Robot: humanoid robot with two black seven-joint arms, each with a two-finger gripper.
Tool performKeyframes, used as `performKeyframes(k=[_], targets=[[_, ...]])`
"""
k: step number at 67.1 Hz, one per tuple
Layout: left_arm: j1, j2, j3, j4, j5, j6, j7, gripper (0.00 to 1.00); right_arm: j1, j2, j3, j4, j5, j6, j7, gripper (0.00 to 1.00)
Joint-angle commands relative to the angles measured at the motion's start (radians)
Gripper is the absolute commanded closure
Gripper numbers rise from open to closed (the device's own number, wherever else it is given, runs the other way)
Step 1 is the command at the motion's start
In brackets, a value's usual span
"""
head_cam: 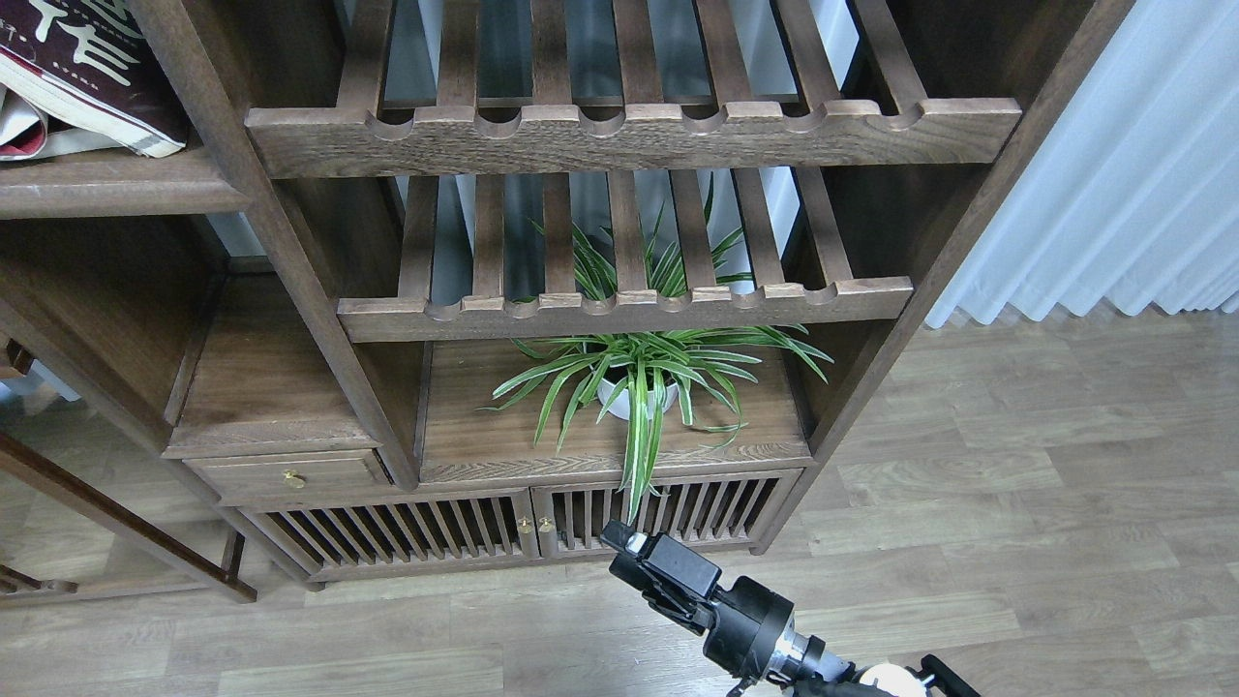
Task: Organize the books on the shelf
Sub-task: 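Place the yellow-green book on the side shelf and withdraw left gripper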
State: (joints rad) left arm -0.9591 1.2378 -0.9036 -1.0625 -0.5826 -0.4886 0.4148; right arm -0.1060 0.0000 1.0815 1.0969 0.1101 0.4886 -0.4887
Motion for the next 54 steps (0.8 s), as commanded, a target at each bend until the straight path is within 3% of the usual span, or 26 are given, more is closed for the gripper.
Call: performKeyframes(k=[1,14,54], targets=[[-0.044,-0.106,-0.001,0.05,0.001,0.0,0.073,0.97,0.0,0.0,0.0,0.0,0.0,0.0,0.0,0.01],[-0.102,-0.225,-0.001,0.128,0.001,0.0,0.074,0.97,0.0,0.0,0.003,0.0,0.002,0.0,0.0,0.01],[-0.165,-0.277,-0.005,0.249,0.018,0.0,0.074,0.97,0.0,0.0,0.003,-0.011,0.005,0.0,0.0,0.01]])
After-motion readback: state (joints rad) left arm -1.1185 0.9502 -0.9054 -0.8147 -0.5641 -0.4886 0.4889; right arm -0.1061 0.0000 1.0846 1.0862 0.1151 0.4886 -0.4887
